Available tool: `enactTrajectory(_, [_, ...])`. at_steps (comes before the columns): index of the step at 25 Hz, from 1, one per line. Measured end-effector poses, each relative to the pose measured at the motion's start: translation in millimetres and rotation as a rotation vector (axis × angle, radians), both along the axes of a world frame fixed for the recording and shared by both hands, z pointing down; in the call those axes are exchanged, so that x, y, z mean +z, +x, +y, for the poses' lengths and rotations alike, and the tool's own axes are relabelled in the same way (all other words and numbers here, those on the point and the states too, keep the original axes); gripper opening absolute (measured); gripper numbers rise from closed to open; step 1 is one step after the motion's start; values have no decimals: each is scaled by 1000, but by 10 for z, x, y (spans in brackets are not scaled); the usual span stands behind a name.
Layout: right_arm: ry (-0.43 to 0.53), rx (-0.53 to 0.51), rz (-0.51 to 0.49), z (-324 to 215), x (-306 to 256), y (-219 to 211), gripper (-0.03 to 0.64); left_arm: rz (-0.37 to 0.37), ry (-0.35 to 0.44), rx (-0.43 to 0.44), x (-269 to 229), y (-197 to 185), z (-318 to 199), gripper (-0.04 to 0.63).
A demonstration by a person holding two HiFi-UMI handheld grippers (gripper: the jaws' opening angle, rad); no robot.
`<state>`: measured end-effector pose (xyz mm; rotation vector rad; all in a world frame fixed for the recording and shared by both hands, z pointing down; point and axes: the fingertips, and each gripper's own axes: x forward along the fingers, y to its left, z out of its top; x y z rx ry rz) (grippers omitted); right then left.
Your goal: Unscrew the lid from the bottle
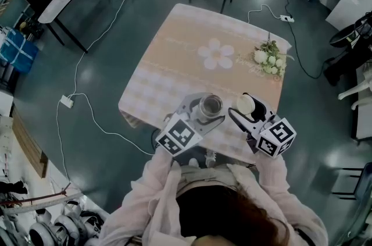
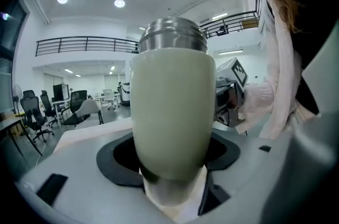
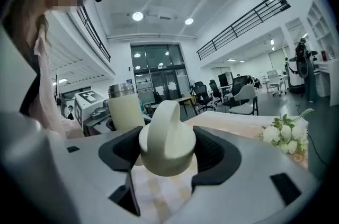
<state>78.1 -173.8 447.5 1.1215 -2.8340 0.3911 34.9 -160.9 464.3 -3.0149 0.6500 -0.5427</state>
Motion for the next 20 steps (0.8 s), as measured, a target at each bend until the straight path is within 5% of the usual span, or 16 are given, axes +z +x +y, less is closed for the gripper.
enactTrajectory(6, [-37, 16, 51, 3, 149, -14, 308, 40, -77, -36, 96, -46, 4, 316])
enactTrajectory(20, [-60, -19, 32, 19, 133, -102, 308, 2, -55, -54, 154, -111, -6, 316])
